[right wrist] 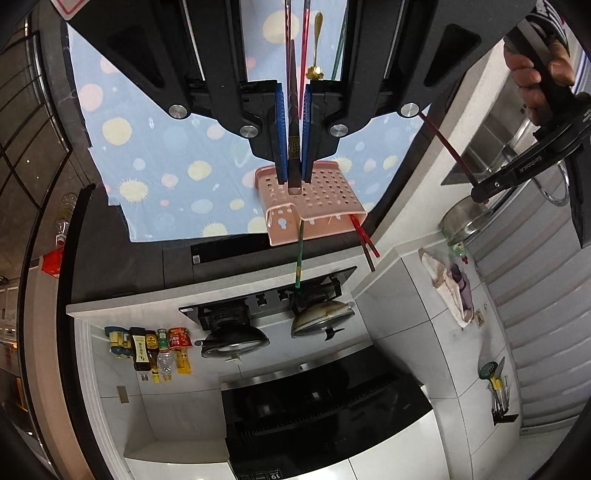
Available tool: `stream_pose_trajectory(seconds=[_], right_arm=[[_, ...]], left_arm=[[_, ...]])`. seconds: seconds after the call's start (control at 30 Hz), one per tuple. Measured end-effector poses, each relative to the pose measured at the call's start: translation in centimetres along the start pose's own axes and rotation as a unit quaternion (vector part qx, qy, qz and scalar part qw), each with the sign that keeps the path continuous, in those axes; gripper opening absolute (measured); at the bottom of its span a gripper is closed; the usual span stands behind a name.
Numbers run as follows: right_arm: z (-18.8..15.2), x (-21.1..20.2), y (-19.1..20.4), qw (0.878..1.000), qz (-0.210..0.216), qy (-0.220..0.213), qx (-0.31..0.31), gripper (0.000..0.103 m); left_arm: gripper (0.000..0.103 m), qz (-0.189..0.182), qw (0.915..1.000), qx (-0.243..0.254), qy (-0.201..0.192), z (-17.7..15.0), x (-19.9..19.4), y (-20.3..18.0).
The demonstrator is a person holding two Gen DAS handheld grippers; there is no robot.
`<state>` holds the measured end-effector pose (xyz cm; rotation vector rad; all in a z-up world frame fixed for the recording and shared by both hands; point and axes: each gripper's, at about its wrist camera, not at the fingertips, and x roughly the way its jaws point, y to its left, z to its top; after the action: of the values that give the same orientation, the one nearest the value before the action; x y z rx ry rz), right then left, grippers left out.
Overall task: Organize utensils
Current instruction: 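Lift both chopsticks and carry them over the pink basket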
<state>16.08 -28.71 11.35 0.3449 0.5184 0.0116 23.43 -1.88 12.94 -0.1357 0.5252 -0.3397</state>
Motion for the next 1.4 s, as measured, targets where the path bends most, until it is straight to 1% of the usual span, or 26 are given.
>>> stream_pose_trajectory(seconds=[0.17, 0.3, 0.37, 0.47, 0.6, 0.77, 0.97, 1.13, 1.3, 1.4], right_arm=[[4.9, 1.7, 0.6, 0.999, 0.033, -0.032, 0.011, 0.007], [9.0, 3.5, 1.6, 0.997, 0.045, -0.069, 0.009, 0.007], [10.9, 4.7, 2.3, 0.995, 0.046, -0.084, 0.007, 0.007], [12.9, 6.8, 3.0, 0.994, 0.045, -0.097, 0.008, 0.007], [14.5, 9.8, 3.5, 0.994, 0.039, -0.105, 0.008, 0.007], [15.0, 14.1, 3.3, 0.996, 0.029, -0.081, 0.012, 0.007], [13.6, 18.2, 2.5, 0.999, 0.016, -0.04, 0.011, 0.007], [12.3, 20.0, 2.1, 1.0, 0.005, -0.019, 0.006, 0.007], [11.3, 20.8, 1.9, 1.0, -0.007, -0.004, -0.005, 0.007], [11.1, 20.7, 1.8, 1.0, -0.012, -0.008, -0.005, 0.014]], left_arm=[[0.007, -0.002, 0.9993, 0.012, -0.035, 4.5, 1.0, -0.9], [0.007, -0.001, 0.9977, 0.016, -0.066, 8.7, 2.3, -1.7], [0.007, 0.0, 0.9963, 0.017, -0.084, 10.7, 3.1, -1.9], [0.007, 0.004, 0.9946, 0.024, -0.101, 12.8, 4.6, -2.4], [0.007, 0.012, 0.993, 0.035, -0.112, 14.4, 7.1, -2.8], [0.007, 0.019, 0.9949, 0.033, -0.093, 14.8, 10.9, -2.1], [0.007, 0.026, 0.9975, 0.026, -0.06, 13.2, 14.2, -0.9], [0.007, 0.028, 0.9987, 0.02, -0.037, 11.8, 16.2, -0.1], [0.007, 0.027, 0.9994, 0.013, -0.015, 10.7, 17.6, 0.5], [0.009, 0.037, 0.9991, 0.016, -0.014, 10.4, 17.7, 0.6]])
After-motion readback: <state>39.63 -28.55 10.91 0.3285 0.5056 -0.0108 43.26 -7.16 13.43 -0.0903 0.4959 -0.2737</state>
